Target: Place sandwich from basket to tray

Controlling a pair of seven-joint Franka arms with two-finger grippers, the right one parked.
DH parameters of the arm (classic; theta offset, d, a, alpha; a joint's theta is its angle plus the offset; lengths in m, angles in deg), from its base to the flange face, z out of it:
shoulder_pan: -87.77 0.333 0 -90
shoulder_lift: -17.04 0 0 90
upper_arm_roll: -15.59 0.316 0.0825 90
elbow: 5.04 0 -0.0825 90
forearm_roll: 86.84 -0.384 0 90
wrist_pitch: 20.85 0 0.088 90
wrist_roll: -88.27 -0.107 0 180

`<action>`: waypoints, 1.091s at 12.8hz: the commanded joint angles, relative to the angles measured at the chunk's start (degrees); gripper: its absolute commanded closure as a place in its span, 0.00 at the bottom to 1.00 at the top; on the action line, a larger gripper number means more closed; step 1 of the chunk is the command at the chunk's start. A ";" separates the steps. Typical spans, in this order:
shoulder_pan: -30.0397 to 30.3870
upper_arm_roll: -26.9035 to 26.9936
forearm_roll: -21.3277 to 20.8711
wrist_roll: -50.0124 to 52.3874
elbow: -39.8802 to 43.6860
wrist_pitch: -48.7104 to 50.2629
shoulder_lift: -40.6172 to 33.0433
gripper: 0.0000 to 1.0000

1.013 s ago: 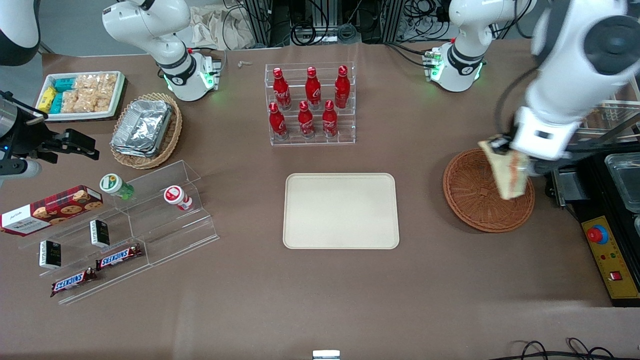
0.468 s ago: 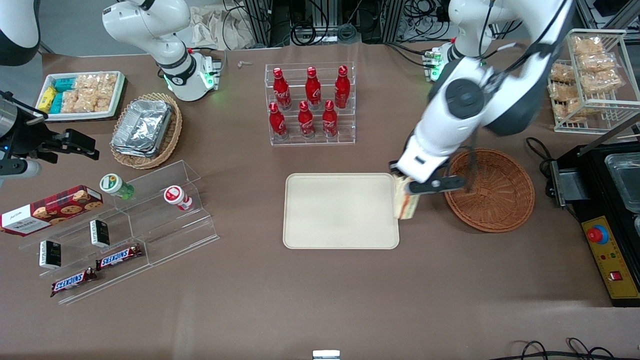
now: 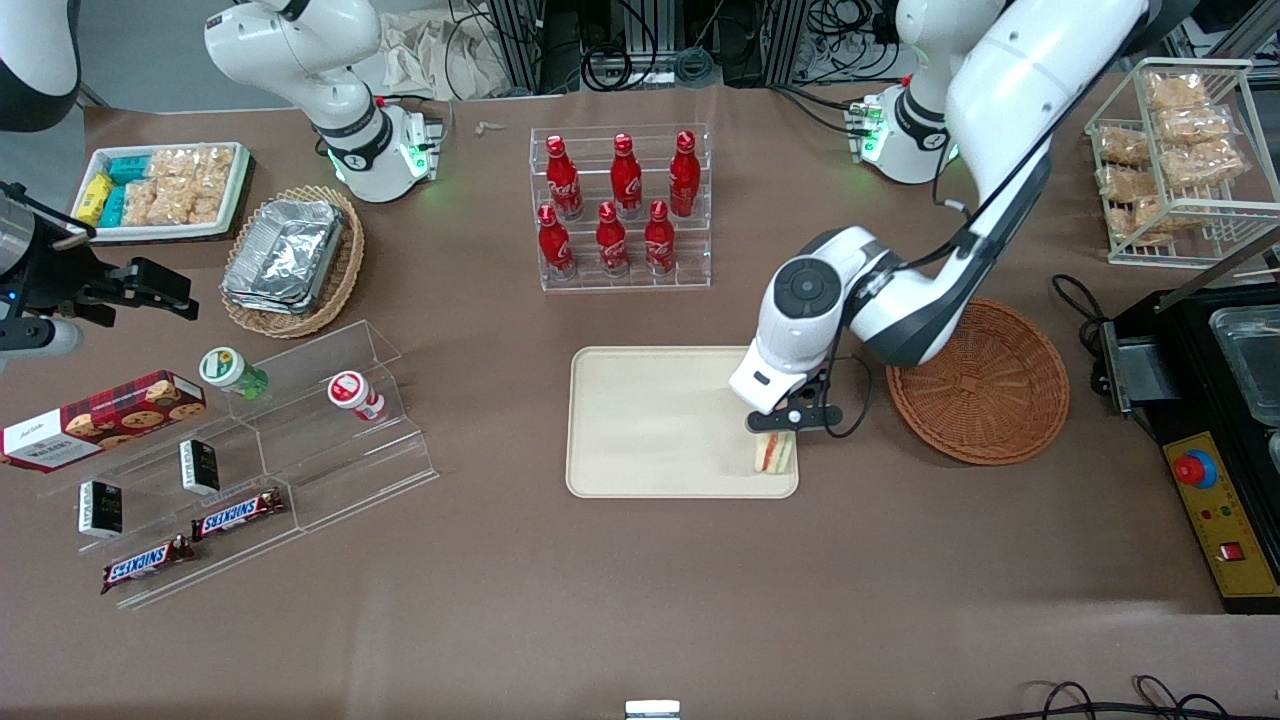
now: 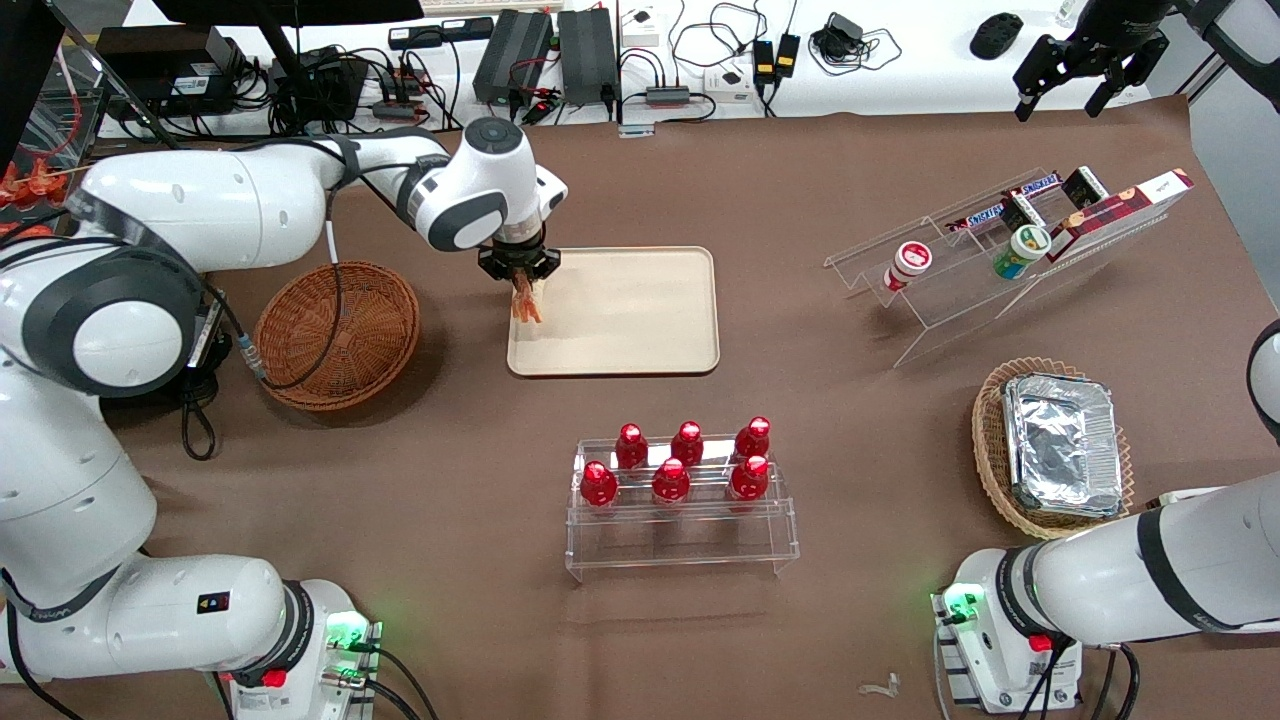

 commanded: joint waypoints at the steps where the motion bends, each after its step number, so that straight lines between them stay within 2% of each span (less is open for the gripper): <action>1: -0.86 -0.08 -5.12 5.26 1.92 -0.38 2.98 1.00; 2: -0.95 -0.08 -6.08 6.49 2.53 -0.38 4.03 0.94; 3: -0.95 -0.08 -7.14 8.07 3.06 -0.38 4.91 0.35; 4: -1.04 -0.17 -8.28 8.61 3.06 -0.38 4.92 0.00; 9: -0.78 -1.05 -7.67 11.86 5.97 1.19 2.65 0.00; 11: -0.69 -1.57 -7.24 11.87 6.57 13.43 -2.27 0.00; 12: 0.10 -3.58 -4.45 11.69 9.19 17.77 -3.51 0.00; 13: 0.63 -3.86 1.14 9.95 13.48 21.47 -4.74 0.00; 14: 0.98 -3.43 5.38 3.58 16.74 25.42 -6.75 0.00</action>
